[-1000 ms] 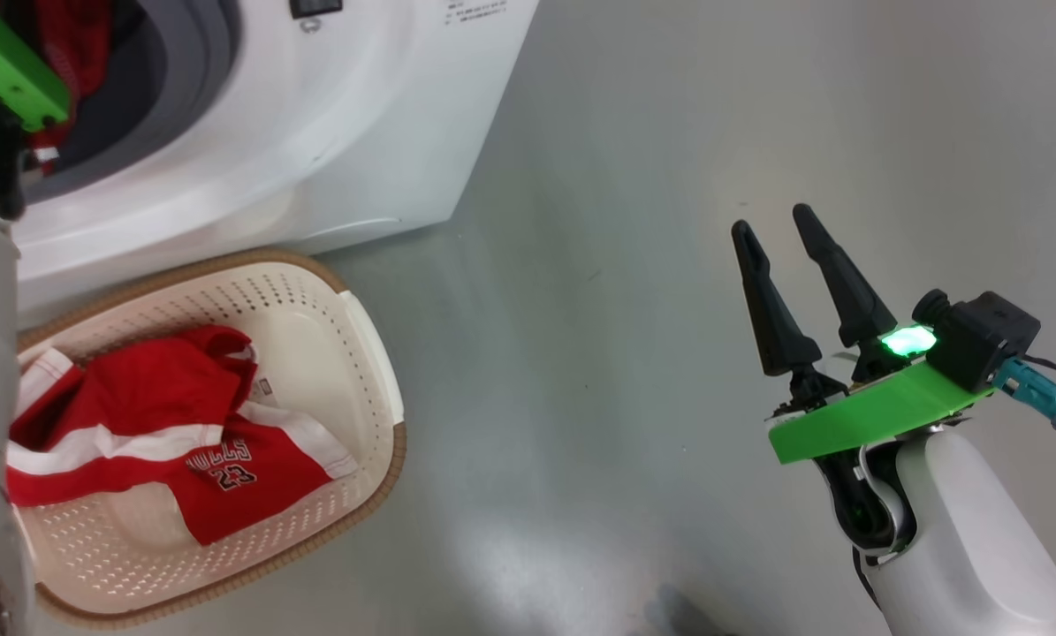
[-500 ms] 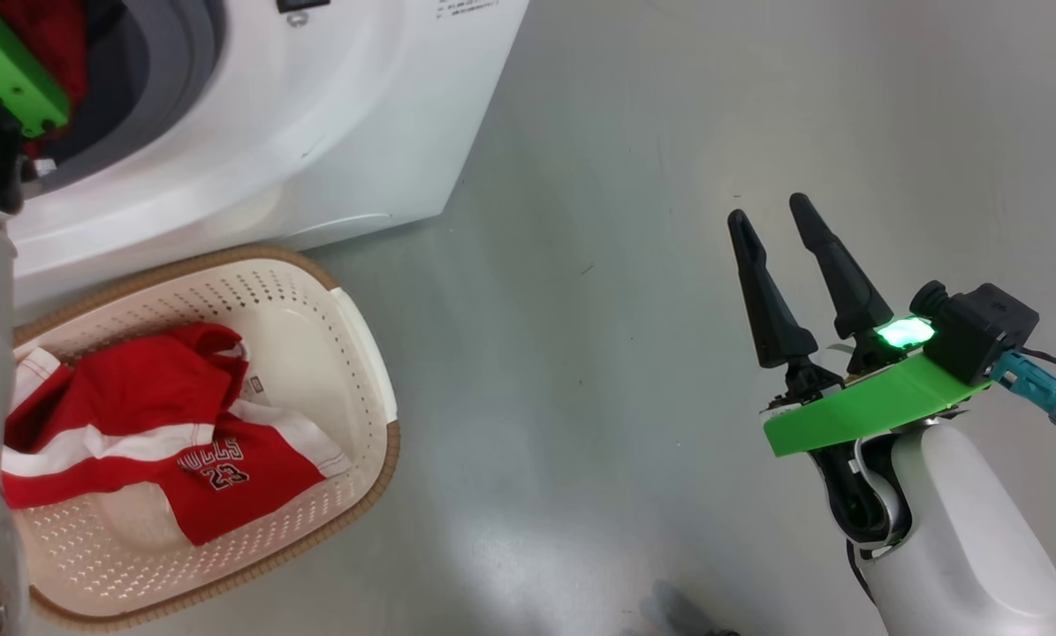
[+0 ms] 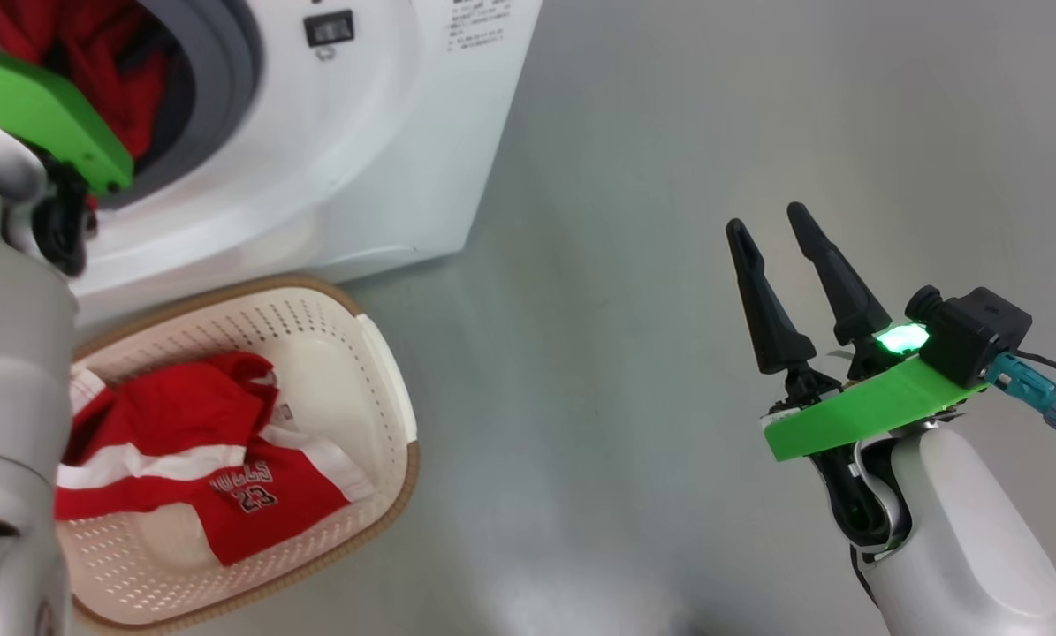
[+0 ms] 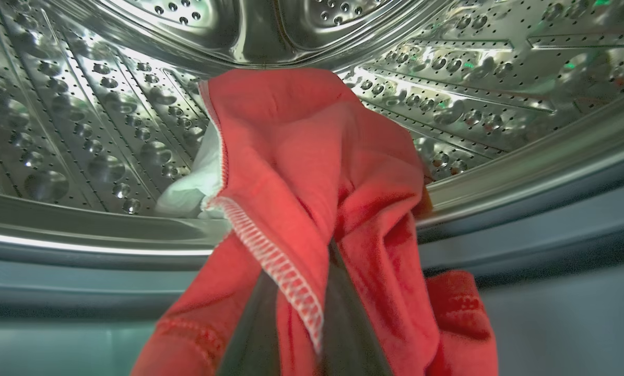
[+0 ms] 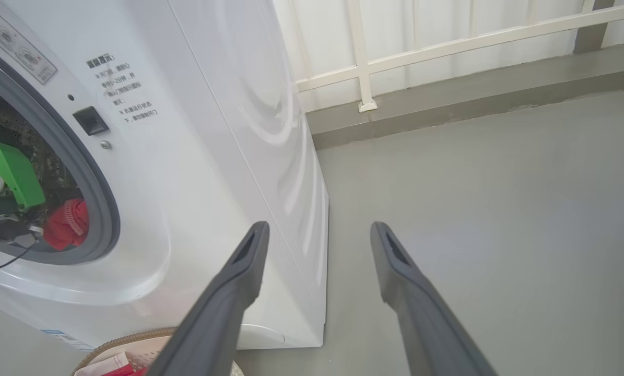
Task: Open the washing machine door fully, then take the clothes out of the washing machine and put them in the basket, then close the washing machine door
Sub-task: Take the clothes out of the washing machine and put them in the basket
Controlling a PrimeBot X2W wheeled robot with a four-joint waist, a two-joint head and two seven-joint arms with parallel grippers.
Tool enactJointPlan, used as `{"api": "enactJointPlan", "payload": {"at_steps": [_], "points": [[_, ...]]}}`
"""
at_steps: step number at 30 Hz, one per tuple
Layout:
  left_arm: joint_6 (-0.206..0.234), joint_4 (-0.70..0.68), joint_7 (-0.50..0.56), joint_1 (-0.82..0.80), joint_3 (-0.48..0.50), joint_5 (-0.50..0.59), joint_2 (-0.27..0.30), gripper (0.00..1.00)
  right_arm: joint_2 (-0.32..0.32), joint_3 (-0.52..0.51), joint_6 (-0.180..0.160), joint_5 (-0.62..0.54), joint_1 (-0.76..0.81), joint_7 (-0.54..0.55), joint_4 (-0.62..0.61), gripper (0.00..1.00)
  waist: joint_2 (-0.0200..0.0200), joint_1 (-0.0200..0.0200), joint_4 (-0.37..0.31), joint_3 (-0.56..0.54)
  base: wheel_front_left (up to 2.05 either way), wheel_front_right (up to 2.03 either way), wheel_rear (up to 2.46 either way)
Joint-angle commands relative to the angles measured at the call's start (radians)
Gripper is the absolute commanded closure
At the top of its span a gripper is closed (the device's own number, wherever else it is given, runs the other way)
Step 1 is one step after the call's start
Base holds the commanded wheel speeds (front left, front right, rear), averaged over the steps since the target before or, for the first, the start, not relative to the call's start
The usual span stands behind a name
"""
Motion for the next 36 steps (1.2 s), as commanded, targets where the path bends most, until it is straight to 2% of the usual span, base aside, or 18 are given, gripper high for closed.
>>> {"api": "enactJointPlan", "payload": {"at_steps": [1, 12, 21, 29, 36], "points": [[-0.009, -0.021, -0.021, 0.013, 0.002, 0.005, 0.036, 1.0, -0.007, 0.02, 0.002, 0.006, 0.018, -0.012, -0.017, 0.0, -0.0001, 0.0, 0.02, -0.033, 0.0, 0.0, 0.0], [-0.06, -0.025, -0.166, 0.108, -0.03, -0.002, -0.004, 1.0, -0.034, 0.039, 0.002, 0.01, 0.055, -0.012, 0.012, 0.0, -0.0001, 0.0, 0.081, -0.158, 0.0, 0.0, 0.0], [-0.075, -0.07, -0.241, 0.2, -0.074, -0.01, -0.047, 1.0, -0.056, 0.044, 0.002, 0.016, 0.095, -0.012, 0.029, 0.0, -0.0001, 0.0, 0.135, -0.25, 0.0, 0.0, 0.0], [-0.077, -0.184, -0.271, 0.289, -0.14, -0.01, -0.067, 1.0, -0.063, 0.042, 0.002, 0.019, 0.123, -0.012, 0.037, 0.0, -0.0001, 0.0, 0.189, -0.304, 0.0, 0.0, 0.0], [-0.075, -0.337, -0.283, 0.4, -0.171, -0.004, -0.054, 1.0, -0.066, 0.046, 0.002, 0.021, 0.147, -0.012, 0.045, 0.0, -0.0001, 0.0, 0.225, -0.348, 0.0, 0.0, 0.0]]}}
